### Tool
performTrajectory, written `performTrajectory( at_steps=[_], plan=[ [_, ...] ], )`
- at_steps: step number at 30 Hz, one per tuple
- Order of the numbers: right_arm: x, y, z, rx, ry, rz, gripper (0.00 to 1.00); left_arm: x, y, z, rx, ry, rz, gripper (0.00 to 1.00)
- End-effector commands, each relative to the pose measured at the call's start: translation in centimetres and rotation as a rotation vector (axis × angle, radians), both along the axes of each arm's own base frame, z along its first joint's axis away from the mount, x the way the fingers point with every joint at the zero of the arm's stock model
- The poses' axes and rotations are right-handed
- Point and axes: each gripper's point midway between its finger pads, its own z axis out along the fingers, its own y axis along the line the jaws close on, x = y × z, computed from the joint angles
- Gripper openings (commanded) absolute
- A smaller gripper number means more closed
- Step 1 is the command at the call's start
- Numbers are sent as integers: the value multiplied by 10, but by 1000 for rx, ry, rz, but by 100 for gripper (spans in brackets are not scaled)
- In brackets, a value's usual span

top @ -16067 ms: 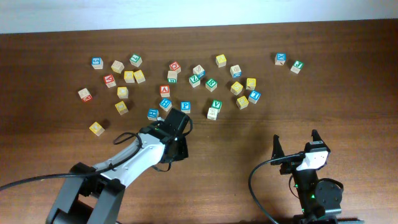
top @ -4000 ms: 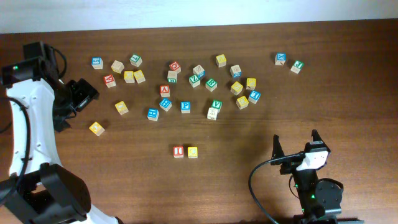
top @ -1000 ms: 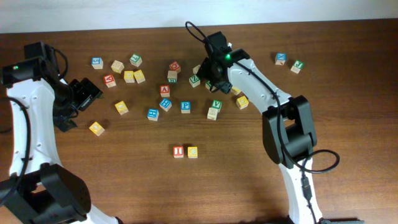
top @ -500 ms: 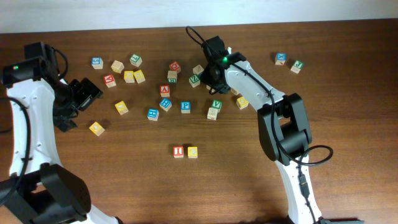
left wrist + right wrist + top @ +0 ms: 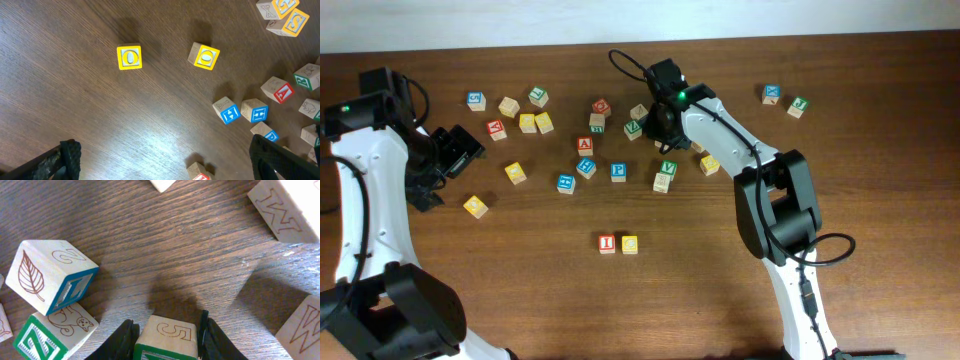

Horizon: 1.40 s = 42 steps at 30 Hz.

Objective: Spell out ICRA

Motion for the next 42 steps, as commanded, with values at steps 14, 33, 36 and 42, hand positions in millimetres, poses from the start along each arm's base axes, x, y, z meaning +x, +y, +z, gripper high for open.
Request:
performTrajectory(
  at_steps=[14,33,36,42],
  plan=[
    [-84,-40,171,-92,-21,227,26,1,-2,7,-3,-21,8,99],
    [-235,28,-7,-45,293,533,27,1,-2,7,-3,-21,8,99],
    [-239,26,-13,-45,297,530,27,1,-2,7,-3,-21,8,99],
    [-243,37,-11,21,310,534,28,1,-2,7,-3,-21,8,99]
  ],
)
